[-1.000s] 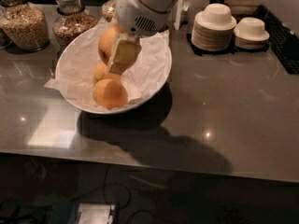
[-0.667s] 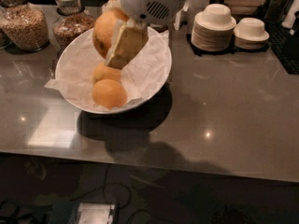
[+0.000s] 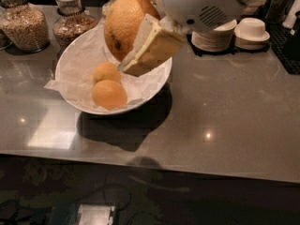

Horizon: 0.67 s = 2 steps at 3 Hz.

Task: Pick orange from white bowl

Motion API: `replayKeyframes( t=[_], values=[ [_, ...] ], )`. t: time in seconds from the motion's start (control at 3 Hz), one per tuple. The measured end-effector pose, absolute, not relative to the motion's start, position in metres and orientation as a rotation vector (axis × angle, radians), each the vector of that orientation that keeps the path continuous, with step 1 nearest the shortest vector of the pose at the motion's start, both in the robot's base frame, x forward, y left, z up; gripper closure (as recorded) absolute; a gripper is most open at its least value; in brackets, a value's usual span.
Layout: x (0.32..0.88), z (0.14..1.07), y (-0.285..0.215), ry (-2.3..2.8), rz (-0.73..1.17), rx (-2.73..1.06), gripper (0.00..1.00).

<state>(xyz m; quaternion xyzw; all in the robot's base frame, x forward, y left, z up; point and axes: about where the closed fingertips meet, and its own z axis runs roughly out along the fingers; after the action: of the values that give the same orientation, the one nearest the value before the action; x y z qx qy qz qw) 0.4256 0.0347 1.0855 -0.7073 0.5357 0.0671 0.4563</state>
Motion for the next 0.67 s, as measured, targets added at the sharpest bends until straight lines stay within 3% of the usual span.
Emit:
replayKeyframes(
  t=[0.67],
  values=[
    [0.4005,1.1081,0.0514,1.223,0.195,-1.740,1.00]
  ],
)
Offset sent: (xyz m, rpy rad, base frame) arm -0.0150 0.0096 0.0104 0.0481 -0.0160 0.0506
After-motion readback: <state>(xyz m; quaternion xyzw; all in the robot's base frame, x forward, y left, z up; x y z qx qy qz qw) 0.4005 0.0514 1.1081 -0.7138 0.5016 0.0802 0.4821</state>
